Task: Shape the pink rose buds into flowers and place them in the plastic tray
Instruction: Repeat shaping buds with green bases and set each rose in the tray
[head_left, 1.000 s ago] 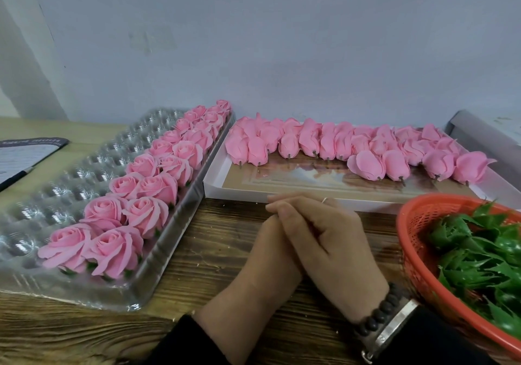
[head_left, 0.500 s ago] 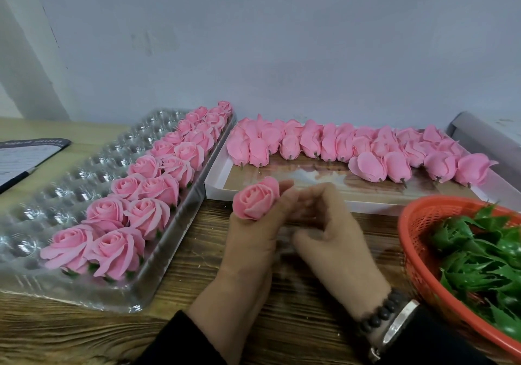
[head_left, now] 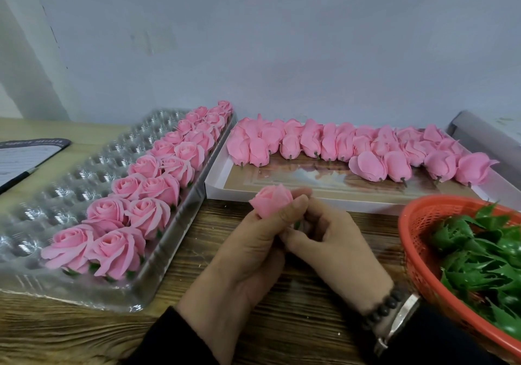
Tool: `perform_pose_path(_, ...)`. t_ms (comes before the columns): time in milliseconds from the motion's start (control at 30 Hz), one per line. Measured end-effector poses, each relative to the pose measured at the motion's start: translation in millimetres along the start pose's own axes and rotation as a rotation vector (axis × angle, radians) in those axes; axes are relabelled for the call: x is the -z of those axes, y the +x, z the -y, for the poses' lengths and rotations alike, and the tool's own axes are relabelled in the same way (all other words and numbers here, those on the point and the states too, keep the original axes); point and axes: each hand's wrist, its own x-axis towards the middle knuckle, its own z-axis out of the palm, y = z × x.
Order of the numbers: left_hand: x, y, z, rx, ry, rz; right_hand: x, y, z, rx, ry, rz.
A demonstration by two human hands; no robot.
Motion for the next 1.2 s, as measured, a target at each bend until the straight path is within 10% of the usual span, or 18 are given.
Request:
perform_pose_path(500, 5.3, 0.3, 2.4, -0.024, 0.161, -0.006, 10.9, 1.8, -8.7, -0.116, 0.253, 0.182)
perform_pose_path(633, 0.8, 0.6, 4.1, -0.248, 0.328, -0.117, 12.2, 4.0, -8.0, -0.049, 0.297, -0.05)
perform_pose_path(800, -3.4, 1.1, 10.0, -0.416, 0.782, -0.186, 7.1, 3.6, 3.7, 0.125, 0.164, -0.284)
perform_pose_path(1200, -16.4, -2.5, 17.9, -0.382, 0.841, -0.033, -11.0, -3.2, 7.1, 0.231, -0.251, -0.243)
